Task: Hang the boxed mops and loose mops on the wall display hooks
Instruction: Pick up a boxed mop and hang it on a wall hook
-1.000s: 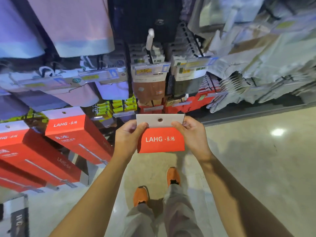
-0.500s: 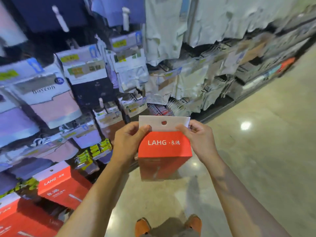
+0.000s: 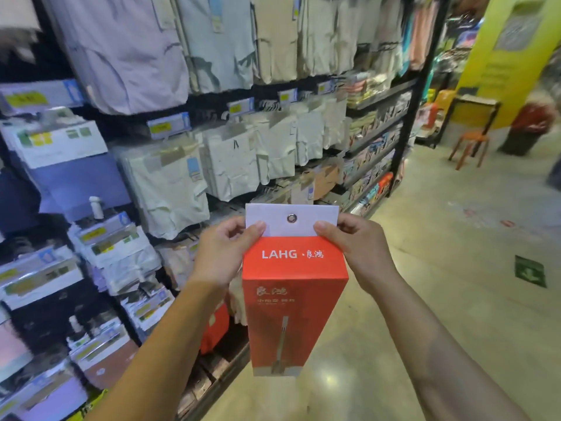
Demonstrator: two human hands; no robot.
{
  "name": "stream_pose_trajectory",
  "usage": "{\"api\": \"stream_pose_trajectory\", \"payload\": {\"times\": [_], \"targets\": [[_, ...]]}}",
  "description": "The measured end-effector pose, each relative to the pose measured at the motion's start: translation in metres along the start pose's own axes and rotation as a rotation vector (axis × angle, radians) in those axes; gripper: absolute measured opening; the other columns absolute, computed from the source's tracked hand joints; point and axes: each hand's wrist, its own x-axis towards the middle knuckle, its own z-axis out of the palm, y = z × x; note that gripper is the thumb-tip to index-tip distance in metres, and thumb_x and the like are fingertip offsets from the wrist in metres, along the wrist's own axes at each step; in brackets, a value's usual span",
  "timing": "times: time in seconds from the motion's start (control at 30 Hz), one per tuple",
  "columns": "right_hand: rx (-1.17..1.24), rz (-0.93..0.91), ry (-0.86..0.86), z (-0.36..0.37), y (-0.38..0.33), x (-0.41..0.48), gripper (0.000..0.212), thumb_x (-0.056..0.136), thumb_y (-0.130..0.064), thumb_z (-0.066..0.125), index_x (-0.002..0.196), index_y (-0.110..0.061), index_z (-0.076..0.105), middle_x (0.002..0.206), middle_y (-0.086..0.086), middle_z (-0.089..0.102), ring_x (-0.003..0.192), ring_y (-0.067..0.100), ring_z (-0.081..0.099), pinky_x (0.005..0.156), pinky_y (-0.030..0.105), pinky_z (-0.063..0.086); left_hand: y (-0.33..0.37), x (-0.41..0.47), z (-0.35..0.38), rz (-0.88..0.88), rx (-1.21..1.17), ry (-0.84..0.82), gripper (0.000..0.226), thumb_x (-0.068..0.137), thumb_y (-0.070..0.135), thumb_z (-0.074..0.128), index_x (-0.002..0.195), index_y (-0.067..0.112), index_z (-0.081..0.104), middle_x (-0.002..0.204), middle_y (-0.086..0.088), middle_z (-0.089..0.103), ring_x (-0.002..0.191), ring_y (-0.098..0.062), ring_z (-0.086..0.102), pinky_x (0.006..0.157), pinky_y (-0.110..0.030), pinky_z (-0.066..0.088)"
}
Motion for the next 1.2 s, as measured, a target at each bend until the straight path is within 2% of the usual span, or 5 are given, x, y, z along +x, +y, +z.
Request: {"api": "stream_pose_trajectory", "payload": {"times": [0.3, 0.53, 0.83, 0.97, 1.2], "targets": [[0.062, -0.069, 0.158, -0.135, -0.054, 0.027, 0.013, 0.090, -0.019, 0.080, 0.103, -0.015, 0.082, 0.089, 0.010, 0.082, 0.078, 0.026, 0.078, 0.068, 0.037, 0.062, 0.072, 0.032, 0.136, 0.141, -0.078, -0.165, 0.007, 0.091, 0.019, 0.079, 0.092, 0.012, 0.079, 0.088, -0.014, 0.080, 0.073, -0.023, 0.075, 0.073, -0.043, 0.061], [0.002, -0.073, 0.346, -0.220, -0.068, 0.035, 0.021, 0.091, -0.020, 0.080, 0.107, -0.008, 0.080, 0.087, 0.007, 0.080, 0.069, 0.015, 0.076, 0.057, 0.021, 0.056, 0.097, 0.049, 0.235, 0.137, -0.163, -0.315, 0.005, 0.091, 0.014, 0.079, 0.090, 0.019, 0.079, 0.081, -0.011, 0.078, 0.067, -0.023, 0.076, 0.058, -0.034, 0.061], [-0.042, -0.030, 0.605, -0.321, -0.057, 0.046, 0.009, 0.091, -0.016, 0.079, 0.099, -0.012, 0.081, 0.089, 0.009, 0.082, 0.074, 0.021, 0.075, 0.064, 0.031, 0.059, 0.101, 0.086, 0.370, 0.139, -0.220, -0.630, 0.004, 0.092, 0.016, 0.078, 0.095, 0.018, 0.079, 0.092, -0.014, 0.080, 0.085, -0.036, 0.078, 0.075, -0.046, 0.065], [-0.073, -0.029, 0.749, -0.359, -0.056, 0.044, 0.008, 0.090, -0.013, 0.080, 0.082, -0.016, 0.080, 0.077, 0.003, 0.080, 0.064, 0.014, 0.071, 0.054, 0.021, 0.053, 0.106, 0.100, 0.436, 0.128, -0.261, -0.784, 0.010, 0.091, 0.016, 0.078, 0.101, 0.015, 0.078, 0.094, -0.016, 0.079, 0.090, -0.041, 0.077, 0.082, -0.054, 0.064], [-0.124, -0.038, 1.023, -0.416, -0.060, 0.042, 0.009, 0.088, -0.013, 0.081, 0.096, -0.014, 0.083, 0.090, 0.012, 0.082, 0.078, 0.026, 0.076, 0.073, 0.038, 0.063, 0.124, 0.109, 0.544, 0.136, -0.315, -1.063, 0.008, 0.093, 0.014, 0.076, 0.095, 0.021, 0.078, 0.089, -0.009, 0.081, 0.083, -0.031, 0.078, 0.079, -0.047, 0.065]]}}
